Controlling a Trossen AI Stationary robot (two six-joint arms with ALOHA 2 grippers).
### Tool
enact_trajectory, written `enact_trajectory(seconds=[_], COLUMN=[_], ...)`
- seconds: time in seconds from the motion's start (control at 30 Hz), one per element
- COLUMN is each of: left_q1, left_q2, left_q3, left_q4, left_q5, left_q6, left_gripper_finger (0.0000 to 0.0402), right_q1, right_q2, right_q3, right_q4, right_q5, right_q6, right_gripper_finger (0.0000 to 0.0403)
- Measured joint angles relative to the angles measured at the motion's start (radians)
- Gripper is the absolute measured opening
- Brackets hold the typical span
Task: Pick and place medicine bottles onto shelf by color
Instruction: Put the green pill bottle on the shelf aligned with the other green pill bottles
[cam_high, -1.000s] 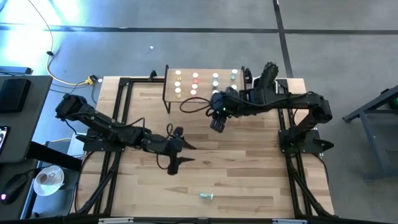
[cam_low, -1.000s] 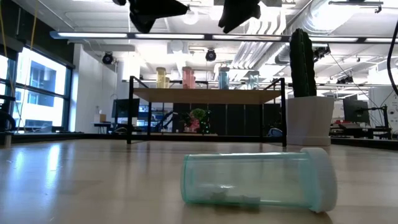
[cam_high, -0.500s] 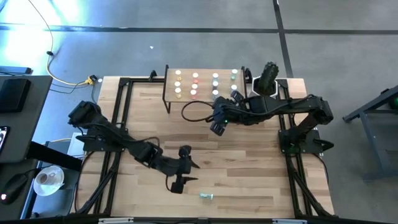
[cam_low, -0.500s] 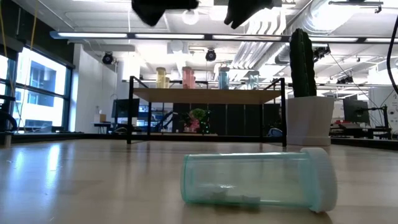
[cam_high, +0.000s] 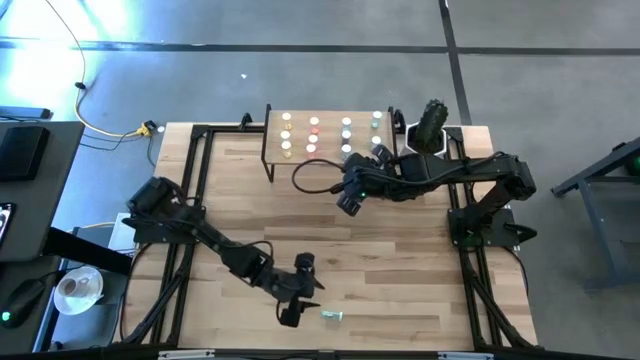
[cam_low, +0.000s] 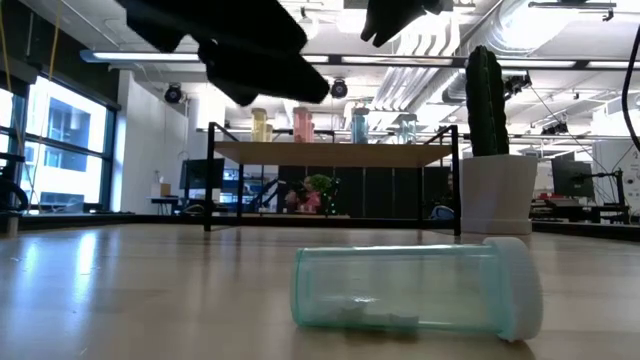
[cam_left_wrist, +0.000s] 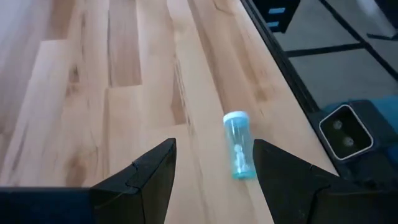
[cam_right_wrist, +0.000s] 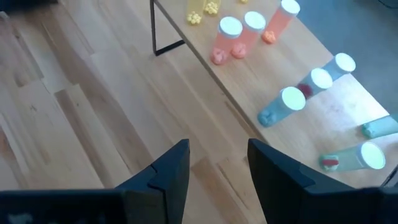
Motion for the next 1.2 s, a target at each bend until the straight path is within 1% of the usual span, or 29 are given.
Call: enact_trajectory(seconds=[0.13,0.3,0.5,0.77,1.07,1.2], left_q1=[0.0,-0.003,-0.016,-0.024,-0.025,-0.023], left_q2=[0.037,0.066,0.1,0.182,0.262,0.284], left_q3=[0.0,0.0,0.0,-0.001,0.001,0.0], left_q4=[0.02,0.094,0.128,0.196,0.302,0.304], left_q5=[0.016,0.06,0.065,0.069,0.115,0.117], left_q6=[-0.003,-0.034,-0.029,-0.036,-0.026,-0.025], left_gripper_finger=[0.0203,0.0203,0.0203,0.0203,0.0203,0.0203], right_q1=[0.0,0.0,0.0,0.0,0.0,0.0], right_q2=[0.0,0.0,0.0,0.0,0.0,0.0], right_q3=[0.0,0.0,0.0,0.0,0.0,0.0], right_q4=[0.001,0.001,0.001,0.002,0.004,0.004], right_q5=[0.0,0.0,0.0,0.0,0.0,0.0], right_q6=[0.02,0.028,0.039,0.04,0.041,0.043], right_gripper_finger=[0.0154,0.0154,0.0154,0.0154,0.0154,0.0154])
